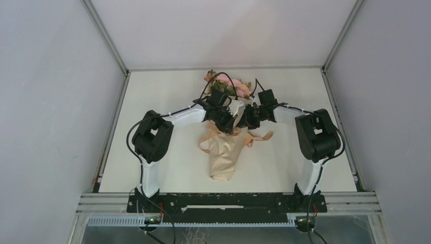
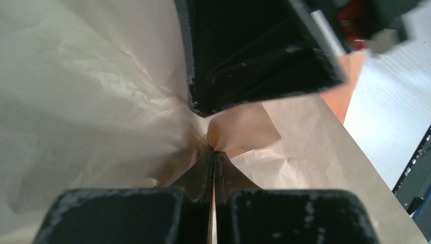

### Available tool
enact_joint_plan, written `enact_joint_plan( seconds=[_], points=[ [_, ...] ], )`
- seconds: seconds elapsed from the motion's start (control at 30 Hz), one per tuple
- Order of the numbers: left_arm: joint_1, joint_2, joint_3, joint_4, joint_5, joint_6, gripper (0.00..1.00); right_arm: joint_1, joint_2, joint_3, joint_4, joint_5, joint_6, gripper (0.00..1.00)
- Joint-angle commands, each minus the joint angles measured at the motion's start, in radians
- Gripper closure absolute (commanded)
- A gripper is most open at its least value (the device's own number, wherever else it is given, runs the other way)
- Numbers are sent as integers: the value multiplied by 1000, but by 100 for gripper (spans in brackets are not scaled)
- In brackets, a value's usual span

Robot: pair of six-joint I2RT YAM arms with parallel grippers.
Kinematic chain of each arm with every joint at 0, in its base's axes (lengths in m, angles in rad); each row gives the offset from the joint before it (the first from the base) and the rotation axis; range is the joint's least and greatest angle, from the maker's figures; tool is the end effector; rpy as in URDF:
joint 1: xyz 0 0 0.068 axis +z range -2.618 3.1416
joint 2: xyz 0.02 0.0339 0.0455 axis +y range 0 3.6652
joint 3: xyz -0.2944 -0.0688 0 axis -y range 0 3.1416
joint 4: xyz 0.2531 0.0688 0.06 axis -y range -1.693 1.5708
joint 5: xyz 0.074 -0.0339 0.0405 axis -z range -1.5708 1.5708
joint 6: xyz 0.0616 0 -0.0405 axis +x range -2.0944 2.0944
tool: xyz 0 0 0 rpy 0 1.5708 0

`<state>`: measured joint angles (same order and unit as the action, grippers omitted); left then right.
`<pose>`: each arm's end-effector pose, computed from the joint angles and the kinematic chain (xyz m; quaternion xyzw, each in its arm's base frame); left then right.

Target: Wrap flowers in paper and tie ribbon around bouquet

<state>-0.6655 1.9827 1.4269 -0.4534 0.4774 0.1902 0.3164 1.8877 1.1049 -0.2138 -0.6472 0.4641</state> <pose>0.3389 -0.3020 0.1918 0.4470 0.8223 -0.2842 0.2082 0.3689 0.1599 0.1539 -0.0227 0.9135 0.3842 0.1323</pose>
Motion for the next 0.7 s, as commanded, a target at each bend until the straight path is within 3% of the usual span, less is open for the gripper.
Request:
enact_joint_plan(
  seconds=[0.0, 0.3, 0.43, 0.67],
  points=[
    [-8, 71, 66, 7, 1, -56, 100, -2, -117, -11, -2, 109, 31, 63],
    [-8, 120, 84, -35, -29, -25, 100, -41, -331, -31, -169, 345, -32, 53],
    [-8, 120, 74, -34, -26, -22, 100, -93, -388, -62, -292, 513, -83, 38],
    [-8, 99, 57, -36, -24, -11, 100, -91, -301, -62, -372, 474, -274, 37]
  ],
)
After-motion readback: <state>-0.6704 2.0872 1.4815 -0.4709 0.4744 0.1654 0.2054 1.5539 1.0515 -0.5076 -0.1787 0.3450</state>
